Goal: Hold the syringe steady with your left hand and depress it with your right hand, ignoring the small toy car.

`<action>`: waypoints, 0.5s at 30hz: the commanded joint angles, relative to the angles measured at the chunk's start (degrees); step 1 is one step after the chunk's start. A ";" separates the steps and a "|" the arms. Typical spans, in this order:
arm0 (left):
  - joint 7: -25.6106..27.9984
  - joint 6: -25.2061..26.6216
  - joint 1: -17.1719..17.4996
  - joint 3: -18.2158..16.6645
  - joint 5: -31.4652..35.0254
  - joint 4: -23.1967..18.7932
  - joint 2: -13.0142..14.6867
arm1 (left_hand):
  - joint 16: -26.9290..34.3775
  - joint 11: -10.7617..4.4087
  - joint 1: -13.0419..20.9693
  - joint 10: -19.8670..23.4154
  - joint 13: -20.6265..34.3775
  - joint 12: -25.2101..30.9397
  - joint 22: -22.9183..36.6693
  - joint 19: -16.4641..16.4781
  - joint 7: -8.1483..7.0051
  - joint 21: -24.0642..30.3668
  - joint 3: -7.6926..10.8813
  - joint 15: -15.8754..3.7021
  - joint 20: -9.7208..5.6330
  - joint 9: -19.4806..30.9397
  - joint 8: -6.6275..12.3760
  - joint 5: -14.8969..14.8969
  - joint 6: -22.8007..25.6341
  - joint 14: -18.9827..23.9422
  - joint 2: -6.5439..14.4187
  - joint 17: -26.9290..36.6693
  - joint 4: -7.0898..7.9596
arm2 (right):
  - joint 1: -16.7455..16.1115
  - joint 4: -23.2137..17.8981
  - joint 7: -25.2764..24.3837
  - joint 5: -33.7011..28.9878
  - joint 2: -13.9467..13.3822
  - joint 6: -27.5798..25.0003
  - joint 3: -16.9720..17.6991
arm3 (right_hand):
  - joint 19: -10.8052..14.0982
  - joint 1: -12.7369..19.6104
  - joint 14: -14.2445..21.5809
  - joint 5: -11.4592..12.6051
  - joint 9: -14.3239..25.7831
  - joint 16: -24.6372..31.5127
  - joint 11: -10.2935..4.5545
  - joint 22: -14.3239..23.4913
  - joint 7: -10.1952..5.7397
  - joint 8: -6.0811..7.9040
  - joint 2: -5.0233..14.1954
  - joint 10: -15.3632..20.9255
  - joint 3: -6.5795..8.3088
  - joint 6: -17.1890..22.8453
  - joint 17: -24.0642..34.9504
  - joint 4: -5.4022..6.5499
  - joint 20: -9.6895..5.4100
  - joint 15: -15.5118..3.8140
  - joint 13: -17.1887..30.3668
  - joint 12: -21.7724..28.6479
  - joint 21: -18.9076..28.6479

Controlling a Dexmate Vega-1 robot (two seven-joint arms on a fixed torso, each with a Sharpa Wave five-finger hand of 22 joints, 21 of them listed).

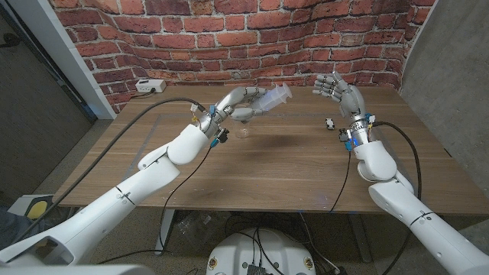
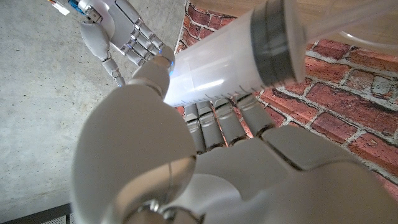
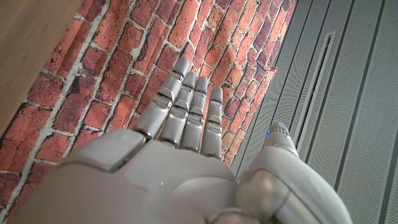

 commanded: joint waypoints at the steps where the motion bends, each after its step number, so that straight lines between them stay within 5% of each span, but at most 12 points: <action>1: 1.56 -0.14 2.15 -0.64 0.46 -1.26 0.09 | 0.32 -0.31 -2.31 0.32 0.16 0.32 0.11 -0.30 0.24 -0.14 3.83 -1.55 0.00 0.23 0.16 0.22 0.25 0.18 2.16 0.00 3.41 | -2.47 -3.63 3.37 9.15 -2.46 -4.98 0.74 | -1.07 -0.55 -1.43 -0.06 0.12 -0.31 -0.25 0.17 0.32 -0.20 0.11 -1.30 -0.06 -1.27 0.29 0.30 0.00 0.15 0.33 -0.42 -0.51; 15: 3.39 0.19 3.93 -0.93 0.79 -1.62 -0.36 | 0.32 -0.31 -2.42 0.30 0.16 0.31 0.11 -0.35 0.22 -0.22 4.00 -1.47 -0.04 0.23 0.17 0.19 0.28 0.18 2.12 -0.01 3.40 | -3.01 -4.53 6.70 16.36 -3.97 -9.28 1.49 | -4.48 -0.99 -5.45 -0.09 0.24 -0.35 0.59 0.21 0.95 -0.24 0.45 -4.74 -0.19 -4.38 0.35 0.59 0.67 1.57 0.45 -0.88 -1.35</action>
